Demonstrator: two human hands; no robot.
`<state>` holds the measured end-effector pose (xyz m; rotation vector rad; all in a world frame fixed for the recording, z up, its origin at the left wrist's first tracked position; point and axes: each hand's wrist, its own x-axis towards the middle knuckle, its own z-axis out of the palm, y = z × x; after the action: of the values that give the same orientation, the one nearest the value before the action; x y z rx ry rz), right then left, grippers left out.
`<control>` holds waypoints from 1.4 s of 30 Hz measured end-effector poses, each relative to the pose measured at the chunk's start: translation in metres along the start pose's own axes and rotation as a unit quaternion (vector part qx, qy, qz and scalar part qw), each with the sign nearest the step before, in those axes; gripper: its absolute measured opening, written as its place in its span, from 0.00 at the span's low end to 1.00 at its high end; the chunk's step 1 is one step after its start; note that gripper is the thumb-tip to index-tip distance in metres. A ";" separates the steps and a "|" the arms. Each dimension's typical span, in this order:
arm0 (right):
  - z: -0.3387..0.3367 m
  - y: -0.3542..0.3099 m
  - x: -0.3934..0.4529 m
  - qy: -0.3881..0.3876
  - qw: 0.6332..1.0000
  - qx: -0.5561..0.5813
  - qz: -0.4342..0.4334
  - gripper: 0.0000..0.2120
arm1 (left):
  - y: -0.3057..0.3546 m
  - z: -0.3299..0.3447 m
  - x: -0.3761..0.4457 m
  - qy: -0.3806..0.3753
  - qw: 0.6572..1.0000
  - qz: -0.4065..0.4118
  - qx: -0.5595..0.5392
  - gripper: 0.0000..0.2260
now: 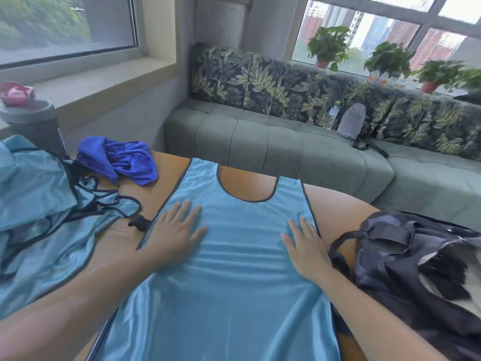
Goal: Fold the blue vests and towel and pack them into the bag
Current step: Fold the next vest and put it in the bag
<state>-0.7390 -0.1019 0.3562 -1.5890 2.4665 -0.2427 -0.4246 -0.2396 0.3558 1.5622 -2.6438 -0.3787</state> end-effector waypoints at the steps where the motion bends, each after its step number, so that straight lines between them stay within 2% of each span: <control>1: -0.003 -0.004 0.000 -0.011 1.000 -0.003 -0.001 0.30 | 0.002 -0.003 0.001 -0.010 1.000 -0.004 -0.014 0.45; 4: -0.014 -0.025 -0.008 0.001 0.999 0.035 -0.003 0.30 | 0.011 -0.014 -0.004 0.006 0.999 -0.007 -0.032 0.34; 7: -0.017 -0.051 -0.041 0.009 0.995 0.101 -0.001 0.29 | 0.024 -0.021 -0.038 0.014 0.999 -0.002 -0.053 0.31; 11: 0.003 -0.074 -0.118 -0.036 0.992 0.120 0.003 0.29 | 0.025 -0.005 -0.106 -0.017 0.998 -0.003 -0.067 0.30; 13: 0.015 -0.072 -0.154 -0.042 0.994 0.104 0.002 0.29 | 0.016 0.006 -0.136 -0.014 0.999 -0.001 -0.053 0.34; 15: 0.024 -0.059 -0.180 -0.042 0.997 0.060 -0.019 0.30 | 0.005 0.013 -0.158 0.001 1.000 0.006 -0.025 0.39; 17: 0.026 -0.045 -0.191 -0.033 0.997 0.030 -0.059 0.30 | -0.005 0.016 -0.167 0.012 1.000 0.025 -0.013 0.38; 20: 0.024 -0.038 -0.187 -0.009 0.995 0.062 -0.077 0.28 | -0.007 0.008 -0.163 0.013 0.997 0.038 -0.060 0.36; 22: 0.020 -0.038 -0.192 0.036 0.993 0.090 -0.067 0.26 | -0.010 0.000 -0.164 0.035 0.995 0.030 -0.091 0.29; 25: 0.009 -0.028 -0.208 0.145 0.985 0.097 -0.001 0.20 | -0.017 -0.017 -0.182 0.109 0.989 -0.040 -0.097 0.24; 27: 0.001 -0.017 -0.223 0.177 0.978 0.083 0.074 0.20 | -0.019 -0.029 -0.200 0.128 0.984 -0.115 -0.046 0.22; 30: -0.004 0.000 -0.239 0.139 0.969 0.064 0.197 0.28 | -0.027 -0.033 -0.216 0.071 0.976 -0.205 -0.016 0.32; 33: -0.004 0.006 -0.250 0.056 0.966 0.039 0.248 0.30 | -0.042 -0.020 -0.217 -0.002 0.967 -0.243 -0.074 0.37; 36: -0.002 0.000 -0.255 0.021 0.972 0.037 0.231 0.20 | -0.043 -0.013 -0.220 -0.038 0.958 -0.244 -0.145 0.26; 38: -0.004 -0.006 -0.258 0.018 0.972 0.083 0.220 0.16 | -0.034 -0.020 -0.227 -0.044 0.956 -0.238 -0.167 0.18; 42: -0.019 -0.016 -0.264 0.051 0.956 0.210 0.198 0.10 | -0.025 -0.038 -0.237 -0.035 0.933 -0.227 -0.278 0.13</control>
<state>-0.6235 0.1329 0.3983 -0.9136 2.5179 -0.7377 -0.2807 -0.0523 0.4062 1.9289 -1.9128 -1.1049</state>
